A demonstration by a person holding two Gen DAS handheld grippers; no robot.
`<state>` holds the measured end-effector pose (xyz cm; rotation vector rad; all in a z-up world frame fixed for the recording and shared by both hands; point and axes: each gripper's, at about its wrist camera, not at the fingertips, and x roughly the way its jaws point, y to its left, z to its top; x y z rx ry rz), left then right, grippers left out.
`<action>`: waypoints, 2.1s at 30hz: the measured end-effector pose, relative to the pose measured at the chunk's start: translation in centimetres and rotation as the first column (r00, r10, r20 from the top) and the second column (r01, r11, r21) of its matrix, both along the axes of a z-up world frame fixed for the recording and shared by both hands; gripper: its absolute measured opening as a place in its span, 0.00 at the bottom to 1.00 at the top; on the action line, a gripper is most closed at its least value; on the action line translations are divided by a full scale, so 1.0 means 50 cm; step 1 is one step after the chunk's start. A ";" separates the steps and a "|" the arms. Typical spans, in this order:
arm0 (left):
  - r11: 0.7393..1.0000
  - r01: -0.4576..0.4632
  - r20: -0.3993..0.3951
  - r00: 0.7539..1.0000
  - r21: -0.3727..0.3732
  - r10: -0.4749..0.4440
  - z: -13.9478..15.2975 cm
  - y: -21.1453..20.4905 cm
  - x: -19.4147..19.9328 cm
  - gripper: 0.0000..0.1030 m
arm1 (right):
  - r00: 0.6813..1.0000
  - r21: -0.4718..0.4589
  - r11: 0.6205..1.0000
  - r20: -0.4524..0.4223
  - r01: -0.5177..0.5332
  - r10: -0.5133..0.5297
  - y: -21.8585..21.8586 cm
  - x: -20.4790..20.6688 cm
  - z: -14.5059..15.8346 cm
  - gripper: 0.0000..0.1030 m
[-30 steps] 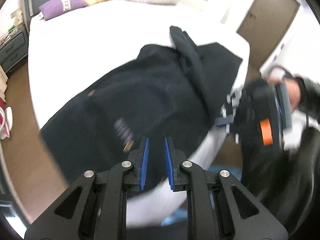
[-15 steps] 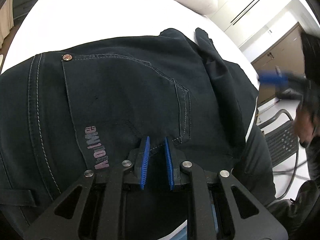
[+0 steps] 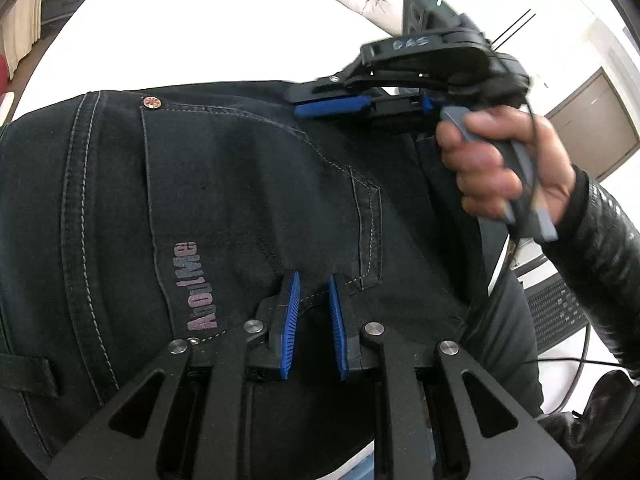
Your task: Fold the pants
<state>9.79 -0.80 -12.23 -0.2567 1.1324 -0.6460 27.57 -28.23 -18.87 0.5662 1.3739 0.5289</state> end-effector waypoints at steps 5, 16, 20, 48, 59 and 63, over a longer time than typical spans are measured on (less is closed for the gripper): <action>1.000 -0.006 0.004 1.000 -0.001 0.006 -0.003 0.015 -0.010 0.15 | 0.957 -0.213 0.935 0.127 0.283 -0.260 -0.128 0.011 0.041 0.07; 0.999 -0.024 0.001 1.000 0.024 0.024 0.002 -0.006 -0.012 0.15 | 0.989 -0.093 0.996 0.144 -0.015 0.028 0.046 -0.083 0.053 0.39; 0.999 -0.029 0.003 1.000 0.029 0.029 0.008 -0.017 -0.009 0.15 | 0.972 -0.136 0.968 0.138 0.210 -0.192 -0.074 -0.073 0.059 0.20; 0.999 -0.032 -0.019 0.999 0.006 0.032 -0.002 -0.001 0.002 0.15 | 0.711 0.269 0.672 -0.079 0.690 -0.699 -0.592 -0.088 -0.057 0.49; 0.999 -0.034 -0.016 0.999 0.032 0.035 0.004 -0.012 0.004 0.15 | 0.665 0.261 0.684 0.168 0.682 -0.727 -0.648 -0.185 0.056 0.05; 0.999 -0.042 -0.016 0.999 0.033 0.042 0.006 -0.016 0.001 0.15 | 0.552 0.301 0.610 0.262 0.733 -0.792 -0.736 -0.336 0.140 0.05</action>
